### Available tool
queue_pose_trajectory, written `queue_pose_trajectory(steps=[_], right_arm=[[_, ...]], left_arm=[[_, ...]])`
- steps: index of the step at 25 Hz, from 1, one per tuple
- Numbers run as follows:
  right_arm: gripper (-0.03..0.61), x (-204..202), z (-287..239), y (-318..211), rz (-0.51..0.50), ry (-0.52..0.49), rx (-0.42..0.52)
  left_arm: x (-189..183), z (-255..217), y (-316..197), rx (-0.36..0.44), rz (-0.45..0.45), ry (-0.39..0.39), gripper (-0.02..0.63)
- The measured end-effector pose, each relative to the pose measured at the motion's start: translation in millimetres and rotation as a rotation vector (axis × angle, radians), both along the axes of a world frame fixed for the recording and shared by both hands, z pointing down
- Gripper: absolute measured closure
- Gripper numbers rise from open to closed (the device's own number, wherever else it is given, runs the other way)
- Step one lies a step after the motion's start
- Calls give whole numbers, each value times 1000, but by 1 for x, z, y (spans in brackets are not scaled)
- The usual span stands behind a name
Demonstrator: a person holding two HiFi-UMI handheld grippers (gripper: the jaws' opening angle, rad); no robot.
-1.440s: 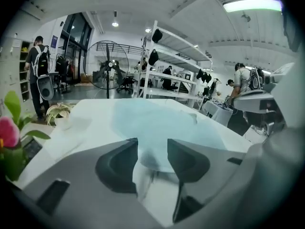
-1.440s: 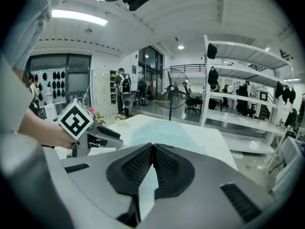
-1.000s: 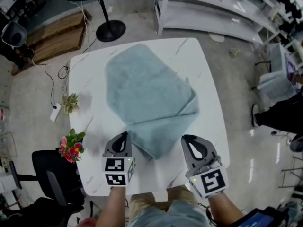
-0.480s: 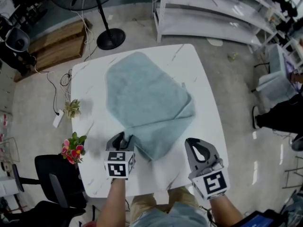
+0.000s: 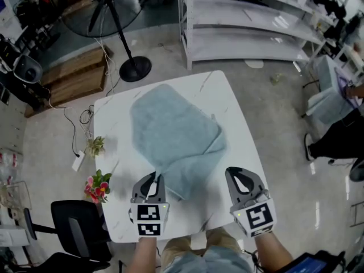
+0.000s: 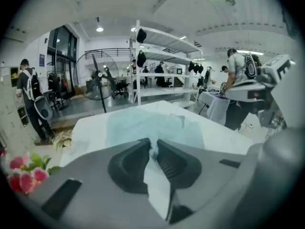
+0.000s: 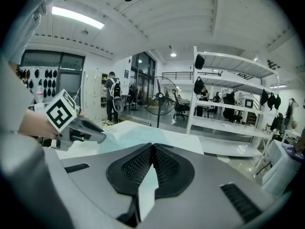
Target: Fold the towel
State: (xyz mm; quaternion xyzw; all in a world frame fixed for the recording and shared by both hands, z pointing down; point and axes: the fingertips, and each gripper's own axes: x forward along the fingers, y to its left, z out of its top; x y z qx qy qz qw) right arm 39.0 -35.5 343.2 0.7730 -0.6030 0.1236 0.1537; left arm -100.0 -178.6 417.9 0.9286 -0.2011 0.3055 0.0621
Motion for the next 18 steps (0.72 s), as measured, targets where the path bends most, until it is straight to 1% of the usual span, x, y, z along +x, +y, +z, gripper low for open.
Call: queue_pose_trajectory(steps=[3, 5, 7, 10, 12, 14, 16, 18], right_arm=[[564, 13, -15, 14, 41, 21, 24], [564, 21, -21, 26, 72, 35, 36], [563, 30, -24, 40, 102, 48, 40], [563, 42, -22, 65, 145, 65, 24], [563, 49, -18, 81, 167, 71, 5], [563, 53, -11, 96, 182, 76, -22], [564, 56, 1, 110, 195, 76, -52], [563, 56, 15, 122, 202, 65, -83]], left_arm=[[27, -47, 45, 20, 123, 98, 563], [44, -68, 82, 21, 216, 148, 565], [58, -77, 122, 19, 323, 164, 563], [76, -69, 188, -17, 477, 176, 563], [84, -52, 230, -49, 569, 163, 563], [86, -30, 263, -70, 642, 128, 563], [85, -6, 287, -88, 692, 86, 563], [80, 16, 302, -116, 719, 42, 563]])
